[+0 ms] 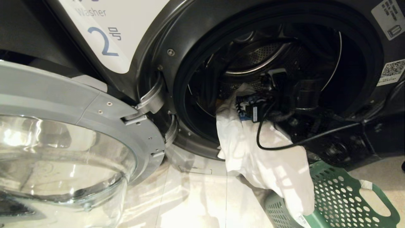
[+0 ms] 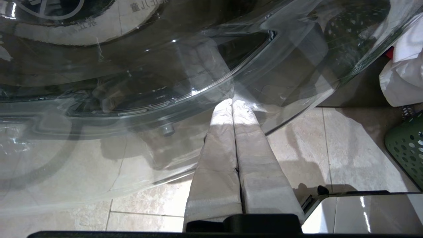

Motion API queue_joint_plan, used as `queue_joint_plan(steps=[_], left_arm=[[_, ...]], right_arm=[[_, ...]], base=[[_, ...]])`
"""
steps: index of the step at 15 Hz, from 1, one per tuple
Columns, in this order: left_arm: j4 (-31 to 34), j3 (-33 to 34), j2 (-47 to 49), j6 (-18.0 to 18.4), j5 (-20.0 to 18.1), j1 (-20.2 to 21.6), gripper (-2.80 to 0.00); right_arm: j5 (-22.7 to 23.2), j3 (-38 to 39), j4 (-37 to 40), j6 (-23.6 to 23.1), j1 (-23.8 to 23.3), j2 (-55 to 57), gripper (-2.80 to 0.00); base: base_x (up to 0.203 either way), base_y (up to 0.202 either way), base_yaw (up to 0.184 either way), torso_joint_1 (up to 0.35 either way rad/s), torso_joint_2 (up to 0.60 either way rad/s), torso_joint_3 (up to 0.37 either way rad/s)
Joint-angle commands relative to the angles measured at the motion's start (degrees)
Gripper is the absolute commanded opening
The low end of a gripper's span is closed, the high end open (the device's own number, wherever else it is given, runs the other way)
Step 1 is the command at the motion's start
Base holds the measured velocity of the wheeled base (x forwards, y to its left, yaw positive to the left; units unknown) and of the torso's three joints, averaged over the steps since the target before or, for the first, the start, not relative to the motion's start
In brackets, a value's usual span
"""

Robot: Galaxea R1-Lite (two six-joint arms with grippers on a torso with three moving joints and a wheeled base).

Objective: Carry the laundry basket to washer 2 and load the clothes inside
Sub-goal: Place the clothes into the washing machine

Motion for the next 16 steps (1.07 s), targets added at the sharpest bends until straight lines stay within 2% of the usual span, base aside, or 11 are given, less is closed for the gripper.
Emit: queue_joint_plan(steps=[1, 4, 5, 7, 9, 12, 16], left_arm=[[0.02, 0.0, -0.01, 0.0, 0.02, 0.0, -2.8], [-0.04, 0.0, -0.01, 0.0, 0.02, 0.0, -2.8], [-0.07, 0.0, -0.01, 0.0, 0.02, 0.0, -2.8], [-0.07, 0.0, -0.01, 0.0, 0.02, 0.0, -2.8], [-0.05, 0.0, -0.01, 0.0, 0.02, 0.0, -2.8], [0.01, 0.0, -0.01, 0.0, 0.02, 0.0, -2.8], [0.02, 0.0, -0.01, 0.0, 0.02, 0.0, -2.8]], right_arm=[[-0.13, 10.43, -0.02, 0.13, 3.59, -9.61, 0.0], [-1.71, 24.85, 0.54, 0.37, 12.44, -19.16, 0.0], [-4.02, 28.35, 0.66, 0.48, 14.45, -20.68, 0.0], [-12.02, 32.52, 0.82, 0.19, 15.86, -21.25, 0.0], [-14.54, 32.96, 3.43, 0.1, 14.3, -18.39, 0.0], [-16.14, 28.42, 11.64, 0.85, 9.07, -12.93, 0.0], [-15.71, 20.3, 12.93, 2.98, 5.91, -4.29, 0.0]], base=[[0.0, 0.0, 0.0, 0.0, 0.0, 0.0], [0.0, 0.0, 0.0, 0.0, 0.0, 0.0], [0.0, 0.0, 0.0, 0.0, 0.0, 0.0], [0.0, 0.0, 0.0, 0.0, 0.0, 0.0], [0.0, 0.0, 0.0, 0.0, 0.0, 0.0], [0.0, 0.0, 0.0, 0.0, 0.0, 0.0], [0.0, 0.0, 0.0, 0.0, 0.0, 0.0]])
